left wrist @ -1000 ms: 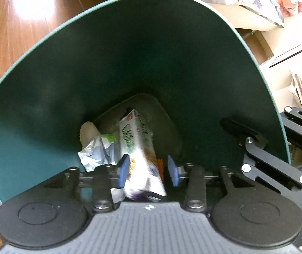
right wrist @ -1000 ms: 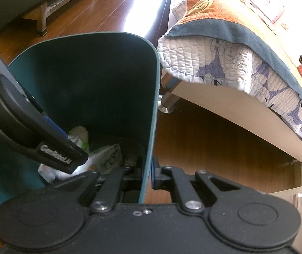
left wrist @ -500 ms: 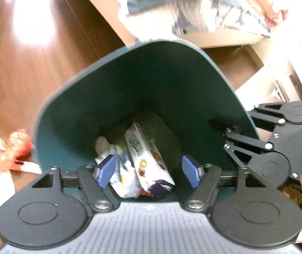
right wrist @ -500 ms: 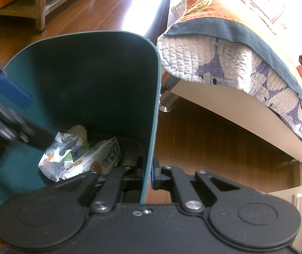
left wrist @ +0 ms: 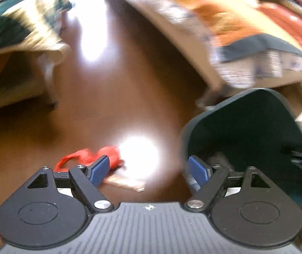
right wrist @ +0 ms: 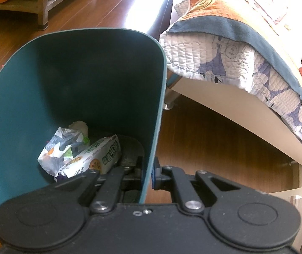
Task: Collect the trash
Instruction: 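Move the left gripper back to the trash pile, then grasp the silver bubble-wrap mailer with the left gripper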
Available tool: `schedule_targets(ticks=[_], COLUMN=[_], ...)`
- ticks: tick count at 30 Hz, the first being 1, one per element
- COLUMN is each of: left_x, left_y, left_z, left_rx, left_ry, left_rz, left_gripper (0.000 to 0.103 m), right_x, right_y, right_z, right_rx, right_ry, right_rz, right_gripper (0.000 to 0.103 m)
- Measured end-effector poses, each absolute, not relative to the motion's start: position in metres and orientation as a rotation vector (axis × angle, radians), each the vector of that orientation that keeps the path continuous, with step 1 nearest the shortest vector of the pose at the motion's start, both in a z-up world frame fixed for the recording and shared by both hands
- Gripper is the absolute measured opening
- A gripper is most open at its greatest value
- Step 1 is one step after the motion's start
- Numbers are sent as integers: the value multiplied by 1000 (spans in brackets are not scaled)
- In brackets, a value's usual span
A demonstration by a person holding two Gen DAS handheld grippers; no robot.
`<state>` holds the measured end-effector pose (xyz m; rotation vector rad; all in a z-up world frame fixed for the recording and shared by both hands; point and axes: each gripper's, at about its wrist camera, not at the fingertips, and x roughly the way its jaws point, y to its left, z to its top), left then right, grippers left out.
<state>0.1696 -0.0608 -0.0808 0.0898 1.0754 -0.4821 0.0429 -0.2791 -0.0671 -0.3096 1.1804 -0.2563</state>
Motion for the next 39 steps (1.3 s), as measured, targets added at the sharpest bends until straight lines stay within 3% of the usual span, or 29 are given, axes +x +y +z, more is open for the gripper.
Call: schedule_targets(ticks=[10, 18, 28, 39], left_x=[233, 260, 246, 244], left_y=[31, 51, 49, 30], left_z=[-196, -277, -341, -367], left_rx=[-32, -73, -120, -57], left_ry=[1269, 1436, 1515, 1504], left_rz=[-105, -92, -27, 13], left_gripper=[82, 82, 82, 82], right_x=[41, 41, 40, 39], right_y=[-277, -276, -271, -269], right_z=[-65, -68, -70, -76], right_rx=[-320, -336, -366, -369], right_ry=[1175, 1181, 1176, 1193], right_rz=[-237, -243, -249, -247], right_gripper=[8, 8, 8, 9])
